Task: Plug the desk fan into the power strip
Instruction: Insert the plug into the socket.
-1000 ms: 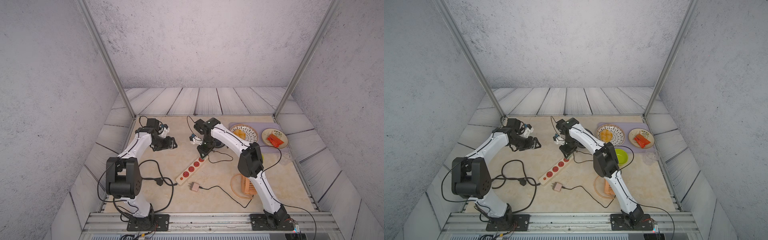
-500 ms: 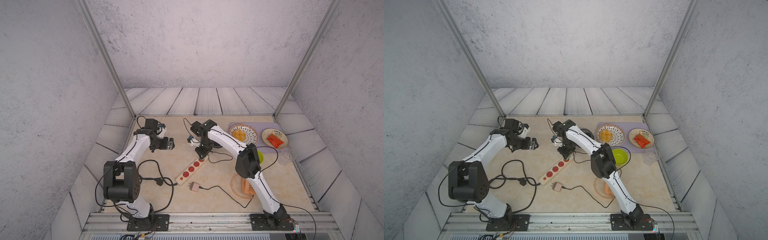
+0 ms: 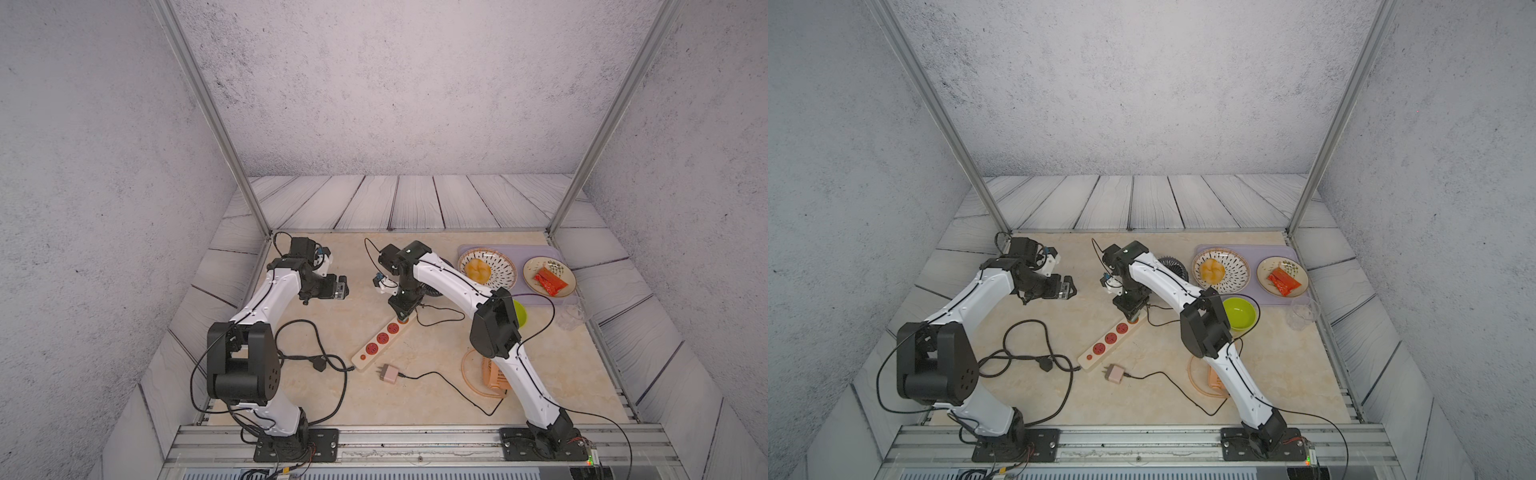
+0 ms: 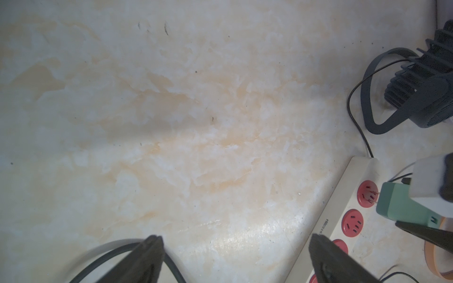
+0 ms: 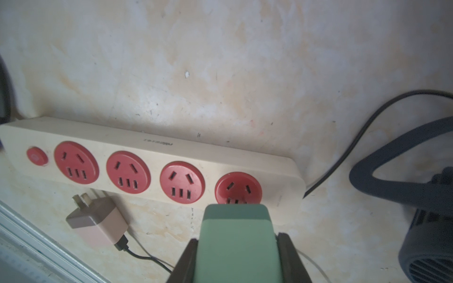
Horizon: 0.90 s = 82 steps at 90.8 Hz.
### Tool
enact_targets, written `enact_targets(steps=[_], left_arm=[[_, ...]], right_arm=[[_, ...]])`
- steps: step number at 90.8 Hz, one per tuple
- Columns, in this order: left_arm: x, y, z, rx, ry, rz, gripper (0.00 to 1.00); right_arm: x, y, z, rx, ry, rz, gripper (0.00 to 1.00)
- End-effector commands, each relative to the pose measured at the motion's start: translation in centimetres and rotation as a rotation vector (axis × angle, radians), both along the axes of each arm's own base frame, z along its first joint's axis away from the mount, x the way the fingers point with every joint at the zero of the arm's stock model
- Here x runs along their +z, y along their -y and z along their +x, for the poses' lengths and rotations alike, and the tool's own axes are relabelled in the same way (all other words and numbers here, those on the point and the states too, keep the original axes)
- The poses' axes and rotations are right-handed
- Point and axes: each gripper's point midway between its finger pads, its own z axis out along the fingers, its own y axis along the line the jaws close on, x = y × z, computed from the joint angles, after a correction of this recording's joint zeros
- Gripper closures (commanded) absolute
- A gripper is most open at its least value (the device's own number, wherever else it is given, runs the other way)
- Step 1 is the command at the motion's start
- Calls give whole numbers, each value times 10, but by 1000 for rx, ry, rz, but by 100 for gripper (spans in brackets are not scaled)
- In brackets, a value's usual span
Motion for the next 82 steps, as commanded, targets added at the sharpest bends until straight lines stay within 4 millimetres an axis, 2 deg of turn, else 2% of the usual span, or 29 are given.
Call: enact_targets(steps=[1,39,56,82], left_arm=[[0,-3,-1,1,3,4,0],[-3,3,0,-1,-18,-32,1],[-3,3,-1,-1,-17,-33,1],[-4,4,-1,1,-21,-40,1]], right_arm=[[-7,13,-8,-19,-23,-69,100],[-6,12,-10,-49,-29,-69,100],[-16,13,-9,-65,-34,-97,100],[-42,14,-13,-118,-80,-152,100]])
